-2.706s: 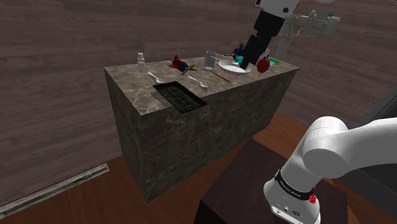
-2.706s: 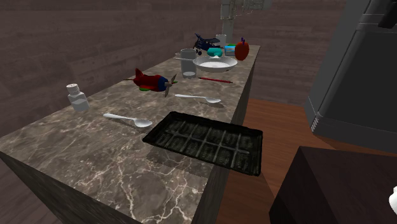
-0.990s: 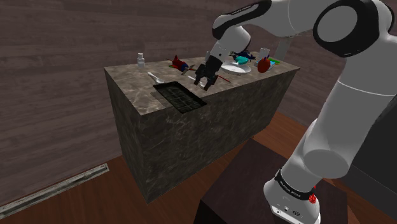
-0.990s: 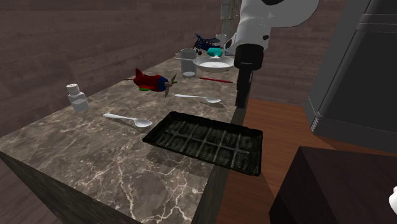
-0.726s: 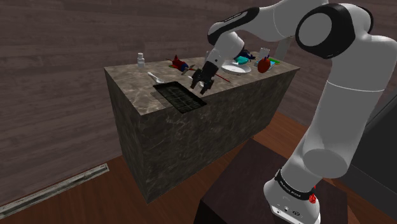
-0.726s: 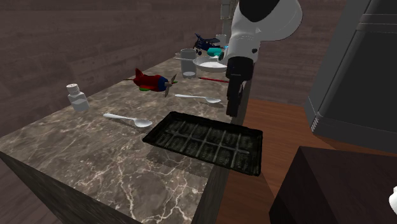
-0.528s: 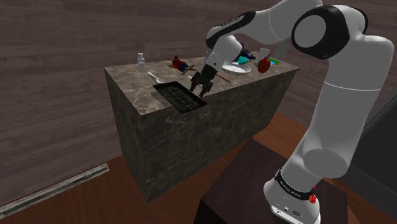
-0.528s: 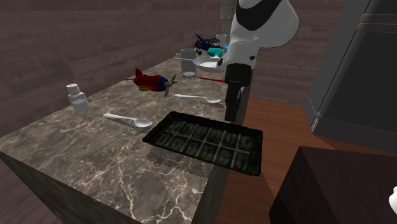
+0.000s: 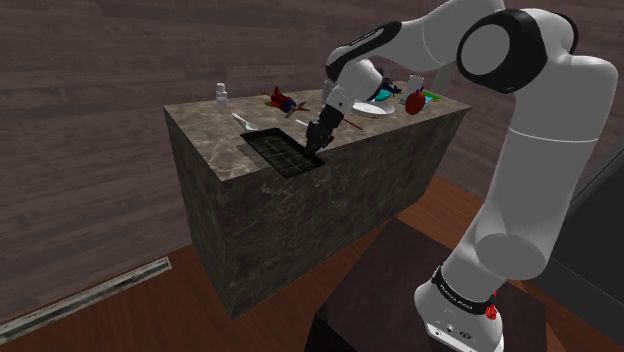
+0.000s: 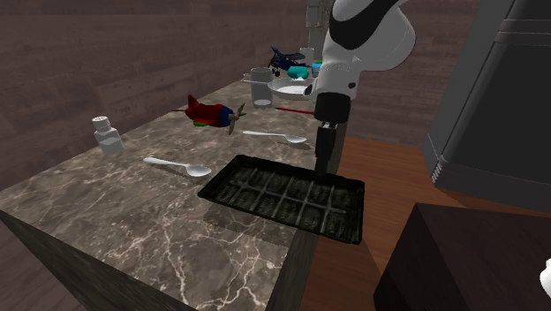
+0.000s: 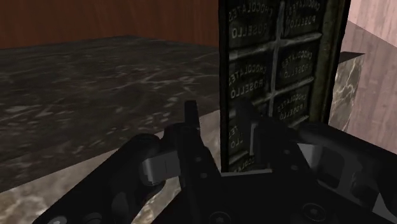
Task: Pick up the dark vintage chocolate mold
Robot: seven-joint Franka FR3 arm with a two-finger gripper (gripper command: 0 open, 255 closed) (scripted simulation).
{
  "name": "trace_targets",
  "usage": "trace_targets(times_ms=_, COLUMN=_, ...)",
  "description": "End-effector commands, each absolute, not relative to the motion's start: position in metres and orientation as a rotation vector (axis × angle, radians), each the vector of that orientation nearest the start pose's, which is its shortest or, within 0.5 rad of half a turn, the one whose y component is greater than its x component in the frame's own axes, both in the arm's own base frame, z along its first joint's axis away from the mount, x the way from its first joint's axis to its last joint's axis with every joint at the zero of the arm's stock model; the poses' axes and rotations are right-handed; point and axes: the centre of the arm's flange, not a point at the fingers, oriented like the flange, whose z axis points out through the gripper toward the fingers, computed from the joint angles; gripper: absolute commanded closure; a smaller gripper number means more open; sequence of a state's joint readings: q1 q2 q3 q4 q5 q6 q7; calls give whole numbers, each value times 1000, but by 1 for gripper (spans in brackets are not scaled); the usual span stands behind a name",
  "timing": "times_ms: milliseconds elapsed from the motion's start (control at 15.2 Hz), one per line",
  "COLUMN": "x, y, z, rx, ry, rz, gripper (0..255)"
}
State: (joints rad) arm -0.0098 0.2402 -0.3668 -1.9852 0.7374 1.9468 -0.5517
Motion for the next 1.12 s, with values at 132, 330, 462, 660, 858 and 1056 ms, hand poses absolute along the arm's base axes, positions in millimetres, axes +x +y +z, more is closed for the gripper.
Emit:
trace_targets(times_ms=132, x=554, y=-155, z=340, rx=-2520, ry=234, rz=-30, gripper=255)
trace_targets(times_ms=330, x=560, y=-153, z=337, rx=-2519, ry=234, rz=-30, gripper=255)
trace_targets(times_ms=462, x=560, y=-153, z=348, rx=-2519, ry=234, rz=-30, gripper=255)
trace_targets(times_ms=660, x=560, y=-153, z=363, rx=-2519, ry=234, rz=-30, gripper=255)
trace_targets(times_ms=858, x=560, y=-153, z=379, rx=-2519, ry=234, rz=-30, gripper=255)
trace_targets(times_ms=1056, x=560, y=-153, z=395, rx=-2519, ry=234, rz=-30, gripper=255)
